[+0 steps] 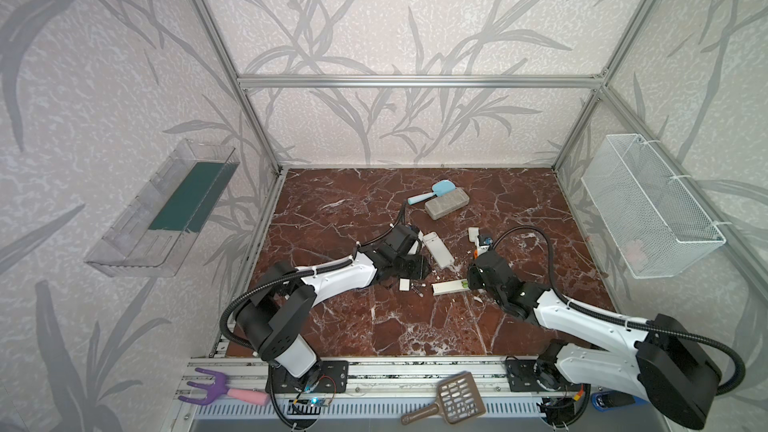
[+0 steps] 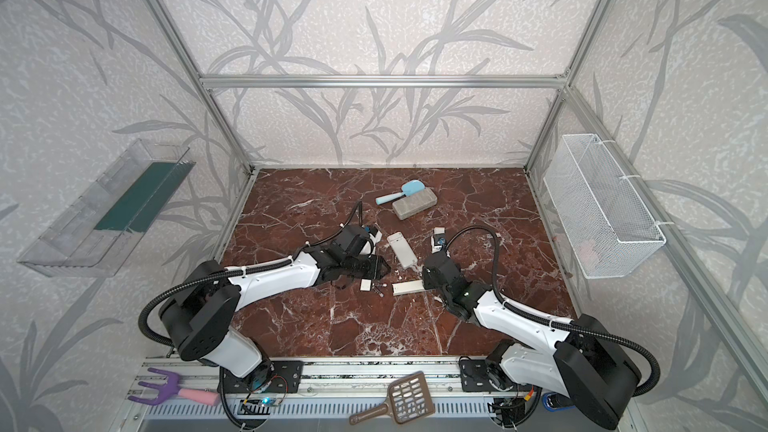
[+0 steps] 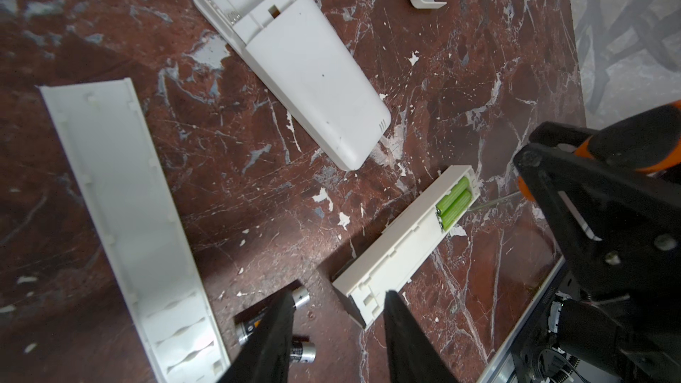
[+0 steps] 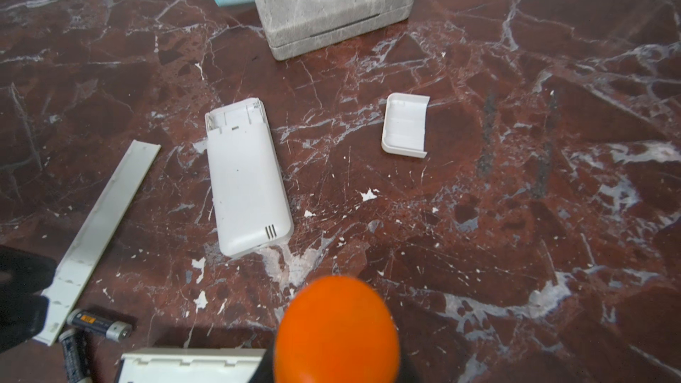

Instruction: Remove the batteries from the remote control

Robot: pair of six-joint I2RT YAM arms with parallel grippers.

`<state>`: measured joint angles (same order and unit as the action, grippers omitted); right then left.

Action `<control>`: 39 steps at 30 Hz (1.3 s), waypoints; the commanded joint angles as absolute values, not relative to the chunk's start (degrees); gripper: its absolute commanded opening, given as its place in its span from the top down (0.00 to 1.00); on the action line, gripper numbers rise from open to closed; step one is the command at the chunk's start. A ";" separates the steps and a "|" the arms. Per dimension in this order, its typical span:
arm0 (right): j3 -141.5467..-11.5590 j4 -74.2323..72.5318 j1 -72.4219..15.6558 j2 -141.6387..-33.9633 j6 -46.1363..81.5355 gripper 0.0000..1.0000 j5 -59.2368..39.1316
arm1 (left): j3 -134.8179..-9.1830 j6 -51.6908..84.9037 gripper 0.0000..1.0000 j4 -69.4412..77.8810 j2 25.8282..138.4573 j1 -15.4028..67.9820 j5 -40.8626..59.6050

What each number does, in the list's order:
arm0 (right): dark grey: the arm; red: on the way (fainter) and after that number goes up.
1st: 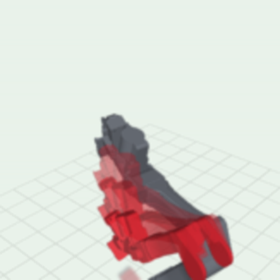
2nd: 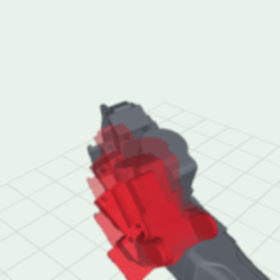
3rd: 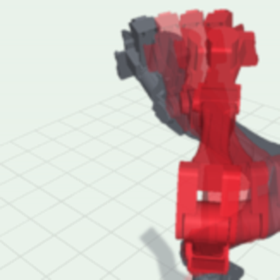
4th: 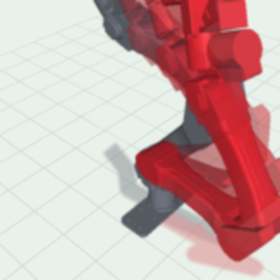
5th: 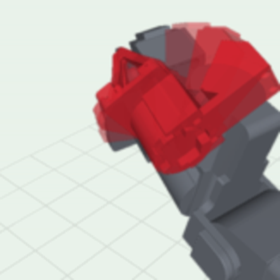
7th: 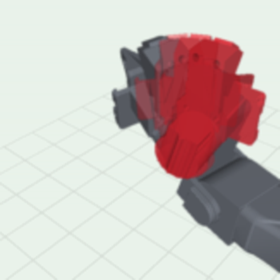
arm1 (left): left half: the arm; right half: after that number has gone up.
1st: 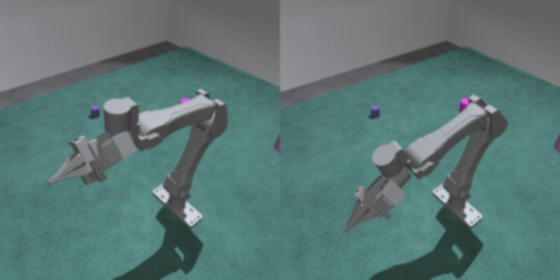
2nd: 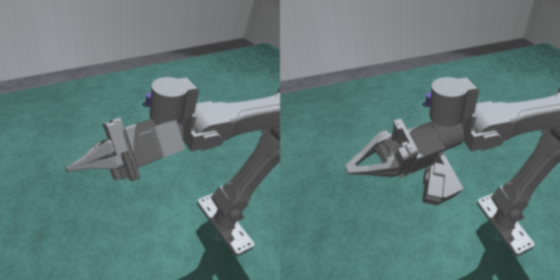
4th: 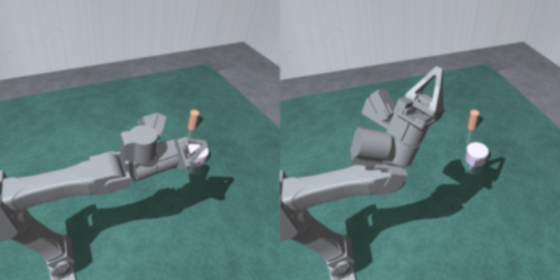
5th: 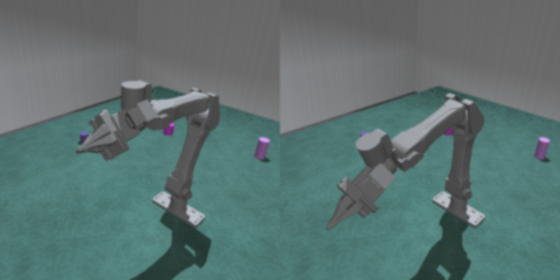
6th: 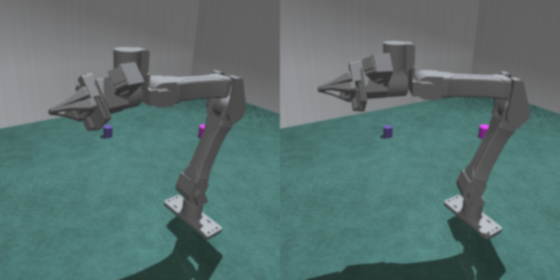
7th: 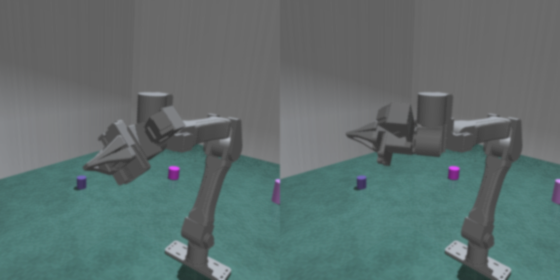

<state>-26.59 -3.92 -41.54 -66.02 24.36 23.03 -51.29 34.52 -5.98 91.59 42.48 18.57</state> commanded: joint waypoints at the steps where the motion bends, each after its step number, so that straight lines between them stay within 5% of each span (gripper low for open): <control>1: -27.51 -6.07 -41.23 -64.95 23.21 1.00 23.55 | -52.84 34.00 0.57 -6.28 92.14 42.19 19.51; 13: -30.63 2.55 -39.60 -55.99 20.86 1.00 23.55 | -49.40 39.25 0.52 -4.91 86.84 46.67 15.26; 39: -25.25 -12.27 -32.97 -61.80 15.52 1.00 11.52 | -49.32 46.84 0.49 -3.16 95.07 50.98 15.39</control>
